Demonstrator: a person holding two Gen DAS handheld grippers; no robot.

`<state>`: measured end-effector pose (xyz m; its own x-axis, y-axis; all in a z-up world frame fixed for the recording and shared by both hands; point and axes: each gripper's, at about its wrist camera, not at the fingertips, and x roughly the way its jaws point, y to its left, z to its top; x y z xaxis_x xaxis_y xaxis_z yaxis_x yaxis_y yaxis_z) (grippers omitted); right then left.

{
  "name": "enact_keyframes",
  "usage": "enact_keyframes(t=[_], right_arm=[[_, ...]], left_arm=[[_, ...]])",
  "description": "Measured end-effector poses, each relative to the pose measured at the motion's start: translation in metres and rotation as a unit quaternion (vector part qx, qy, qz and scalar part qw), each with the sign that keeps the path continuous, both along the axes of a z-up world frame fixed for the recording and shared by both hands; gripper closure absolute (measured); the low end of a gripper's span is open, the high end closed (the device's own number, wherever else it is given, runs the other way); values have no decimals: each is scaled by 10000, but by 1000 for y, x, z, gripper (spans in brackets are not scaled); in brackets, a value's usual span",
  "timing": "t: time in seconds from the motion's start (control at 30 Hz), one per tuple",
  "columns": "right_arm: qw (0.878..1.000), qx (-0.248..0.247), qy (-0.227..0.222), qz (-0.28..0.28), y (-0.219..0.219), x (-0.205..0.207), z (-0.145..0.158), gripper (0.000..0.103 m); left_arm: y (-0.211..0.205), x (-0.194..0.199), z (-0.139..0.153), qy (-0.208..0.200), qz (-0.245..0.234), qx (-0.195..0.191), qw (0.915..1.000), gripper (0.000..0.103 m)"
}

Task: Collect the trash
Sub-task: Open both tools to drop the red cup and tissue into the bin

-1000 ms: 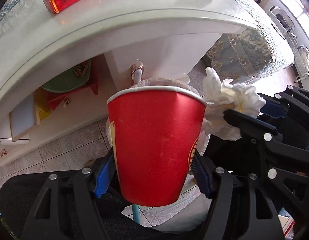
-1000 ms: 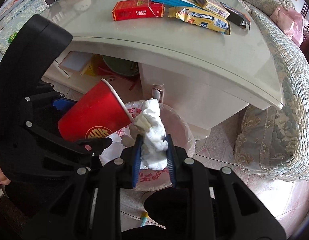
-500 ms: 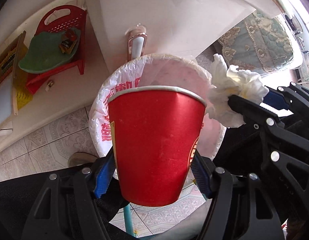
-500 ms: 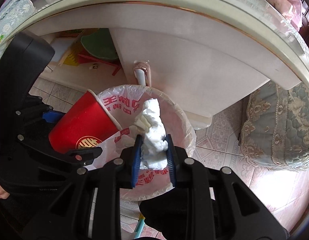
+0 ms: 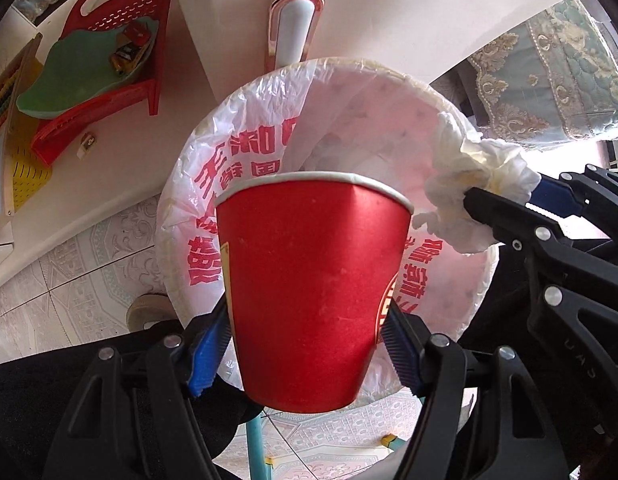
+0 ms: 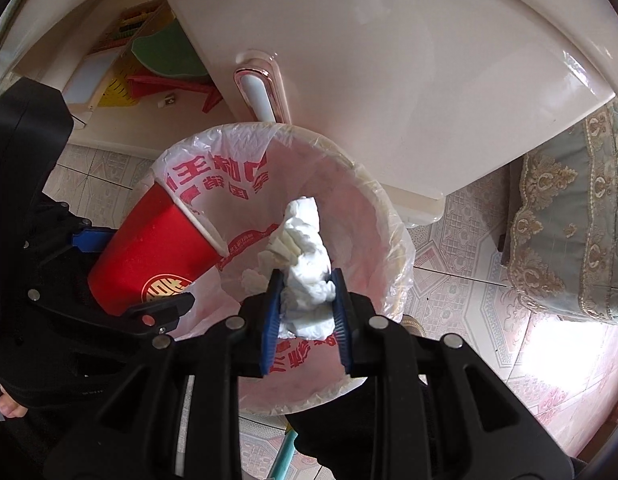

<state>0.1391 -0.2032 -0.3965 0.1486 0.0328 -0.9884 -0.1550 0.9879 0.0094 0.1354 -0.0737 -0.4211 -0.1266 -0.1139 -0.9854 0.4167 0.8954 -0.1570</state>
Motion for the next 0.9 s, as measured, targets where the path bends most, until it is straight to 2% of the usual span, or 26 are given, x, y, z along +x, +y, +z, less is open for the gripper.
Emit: enact_keyframes(t=[0.27,0.5,0.53,0.6,0.67,0.9], right_arm=[[9997,-54,238,-38,-1,3,-17,80],[9996,10,277,-110,-5,4,-21,80],[9995,32,294,-125,-6,4,-22,77],[9995,-22,256,-170,-8,6,-23,60],[9996,-107,150,-209,-10,6,-20,38],[9995,-41,146,-285,-14,7,-20,36]], left_arm=[[1,6,-20,220,90,86,9997,35],[4,7,-23,244,177,66,9995,34],[4,7,-23,253,177,61,9995,33],[5,7,-23,271,166,95,9994,28],[3,7,-25,225,81,263,9994,24],[5,8,-23,203,126,277,9993,21]])
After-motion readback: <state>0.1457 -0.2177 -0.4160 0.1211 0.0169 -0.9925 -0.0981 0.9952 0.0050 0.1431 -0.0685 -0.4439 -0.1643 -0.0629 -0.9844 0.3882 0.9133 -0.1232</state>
